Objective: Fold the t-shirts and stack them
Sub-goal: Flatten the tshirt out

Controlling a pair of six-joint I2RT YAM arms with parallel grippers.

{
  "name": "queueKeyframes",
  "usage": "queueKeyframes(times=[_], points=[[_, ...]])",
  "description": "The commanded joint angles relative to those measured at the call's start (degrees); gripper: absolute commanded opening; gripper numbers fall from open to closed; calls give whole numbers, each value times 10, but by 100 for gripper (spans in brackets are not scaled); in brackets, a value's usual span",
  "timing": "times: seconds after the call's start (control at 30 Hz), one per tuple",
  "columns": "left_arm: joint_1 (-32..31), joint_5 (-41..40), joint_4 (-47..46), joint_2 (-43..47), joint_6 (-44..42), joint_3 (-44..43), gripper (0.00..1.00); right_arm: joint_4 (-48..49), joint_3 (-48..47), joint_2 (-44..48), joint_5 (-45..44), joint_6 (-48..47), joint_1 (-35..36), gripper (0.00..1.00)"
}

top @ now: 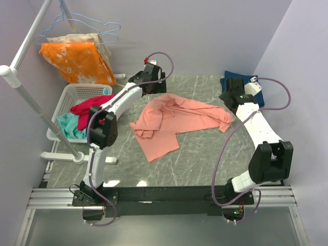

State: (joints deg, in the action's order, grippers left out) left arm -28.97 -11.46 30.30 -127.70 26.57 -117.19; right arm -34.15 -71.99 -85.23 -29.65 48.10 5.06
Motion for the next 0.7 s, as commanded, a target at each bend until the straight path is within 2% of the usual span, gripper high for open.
queueKeyframes(times=[0.0, 0.07, 0.23, 0.4, 0.67], points=[[14, -52, 70, 86, 37, 54, 99, 13, -25, -2, 8, -24, 17, 86], [25, -51, 94, 110, 63, 99, 92, 15, -20, -8, 20, -25, 21, 85], [57, -27, 62, 169, 85, 198, 84, 25, -16, -20, 44, -40, 24, 85], [86, -15, 77, 167, 101, 242, 81, 22, -25, -33, 55, -49, 25, 84], [112, -12, 74, 166, 124, 306, 82, 22, -43, -42, 57, -59, 24, 84]])
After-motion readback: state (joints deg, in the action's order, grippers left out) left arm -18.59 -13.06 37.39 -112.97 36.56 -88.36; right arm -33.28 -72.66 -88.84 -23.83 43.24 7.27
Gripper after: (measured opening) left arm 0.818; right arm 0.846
